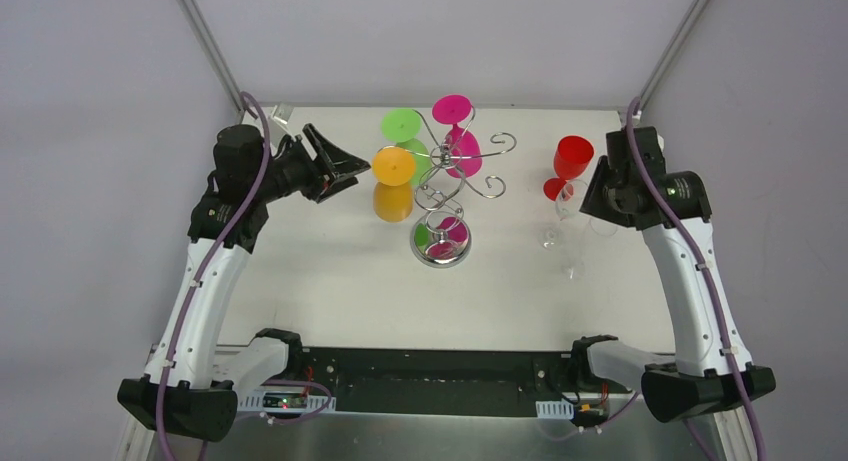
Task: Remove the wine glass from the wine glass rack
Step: Place the wine glass at the center of the board, then pick up the wine glass from the wine rack.
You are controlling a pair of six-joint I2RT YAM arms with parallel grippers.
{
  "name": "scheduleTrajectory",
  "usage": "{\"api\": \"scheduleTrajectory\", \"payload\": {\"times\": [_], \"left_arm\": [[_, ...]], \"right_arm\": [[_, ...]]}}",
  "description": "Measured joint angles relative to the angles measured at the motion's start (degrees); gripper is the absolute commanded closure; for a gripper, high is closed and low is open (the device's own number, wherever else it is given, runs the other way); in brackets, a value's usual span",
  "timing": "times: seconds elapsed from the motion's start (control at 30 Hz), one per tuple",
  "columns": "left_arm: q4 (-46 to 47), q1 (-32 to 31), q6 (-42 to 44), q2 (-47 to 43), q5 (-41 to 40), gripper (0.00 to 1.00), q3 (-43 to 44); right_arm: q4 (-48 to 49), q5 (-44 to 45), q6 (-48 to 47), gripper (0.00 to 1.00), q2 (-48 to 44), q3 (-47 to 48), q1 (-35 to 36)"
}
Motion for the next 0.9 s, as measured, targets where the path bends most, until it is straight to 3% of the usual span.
{"api": "scheduleTrajectory", "payload": {"times": [0.4,0.9], "left_arm": [[9.9,0.0,-13.3,0.5,2.6,0.44,0.0],[13.6,-0.1,-18.3,1.3,5.7,0.49,-2.8]], "right_arm": [[0.5,-6.1,0.0,0.58,-4.0,2.9,0.2],[0.6,-8.2,0.0,0.58,-4.4,2.9,0.7]]}}
